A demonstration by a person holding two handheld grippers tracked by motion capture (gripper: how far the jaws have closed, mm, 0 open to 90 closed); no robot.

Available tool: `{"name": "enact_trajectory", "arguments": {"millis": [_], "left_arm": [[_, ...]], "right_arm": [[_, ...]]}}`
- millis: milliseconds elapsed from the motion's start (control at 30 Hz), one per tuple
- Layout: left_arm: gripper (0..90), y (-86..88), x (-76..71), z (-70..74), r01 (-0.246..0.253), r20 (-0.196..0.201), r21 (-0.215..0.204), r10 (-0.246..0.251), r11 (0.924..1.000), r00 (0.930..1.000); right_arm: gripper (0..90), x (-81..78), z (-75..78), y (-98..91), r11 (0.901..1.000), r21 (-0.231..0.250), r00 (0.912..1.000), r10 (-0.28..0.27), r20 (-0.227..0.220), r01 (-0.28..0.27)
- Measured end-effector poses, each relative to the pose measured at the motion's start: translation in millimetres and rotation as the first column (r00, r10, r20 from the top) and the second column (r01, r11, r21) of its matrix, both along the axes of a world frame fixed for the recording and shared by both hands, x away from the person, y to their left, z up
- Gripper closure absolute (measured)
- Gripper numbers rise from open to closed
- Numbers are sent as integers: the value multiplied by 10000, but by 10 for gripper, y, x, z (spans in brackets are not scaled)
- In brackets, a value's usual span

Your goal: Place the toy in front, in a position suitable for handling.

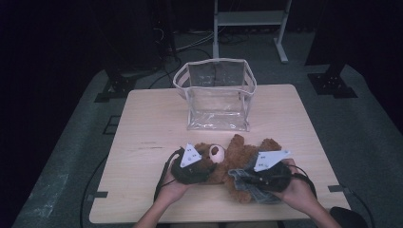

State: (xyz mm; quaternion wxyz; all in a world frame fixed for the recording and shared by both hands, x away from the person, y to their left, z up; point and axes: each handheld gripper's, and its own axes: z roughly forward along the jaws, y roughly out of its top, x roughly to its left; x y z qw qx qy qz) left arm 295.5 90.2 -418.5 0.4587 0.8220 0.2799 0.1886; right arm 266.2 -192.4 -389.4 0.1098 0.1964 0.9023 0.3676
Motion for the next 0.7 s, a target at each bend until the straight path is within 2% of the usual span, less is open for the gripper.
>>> {"name": "enact_trajectory", "arguments": {"millis": [100,233,300,400,467,567,633,700], "left_arm": [[360,0,-1,2,-17,12,5,17,10000,10000],[355,-5,-6,1,-31,7,-111,32,9999,10000],[354,-10,-10,6,-8,25,-88,9,10000,10000],[353,-13,-16,4,-9,44,-88,9,10000,10000],[353,-12,-19,2,-24,30,-114,25,9999,10000],[352,-12,-23,-2,6,65,-114,-5,9999,10000],[352,-7,-25,-3,36,82,-68,-35,10000,10000],[352,-1,-33,-6,61,78,-47,-60,10000,10000]], "right_arm": [[763,-69,-17,-176,9997,-2,9997,-238,107,238],[762,-136,-53,-464,9965,138,9964,-822,202,819],[762,-150,-79,-594,9936,175,9937,-1119,104,1117],[761,-176,-79,-755,9892,693,9916,-1280,-189,1290],[759,-197,-32,-798,9864,1043,9919,-1259,-191,1272],[757,-200,54,-787,9817,1455,9922,-1246,43,1226],[755,-170,101,-738,9798,1585,9912,-1286,300,1223],[755,-138,105,-705,9793,1643,9917,-1247,302,1182]]}}
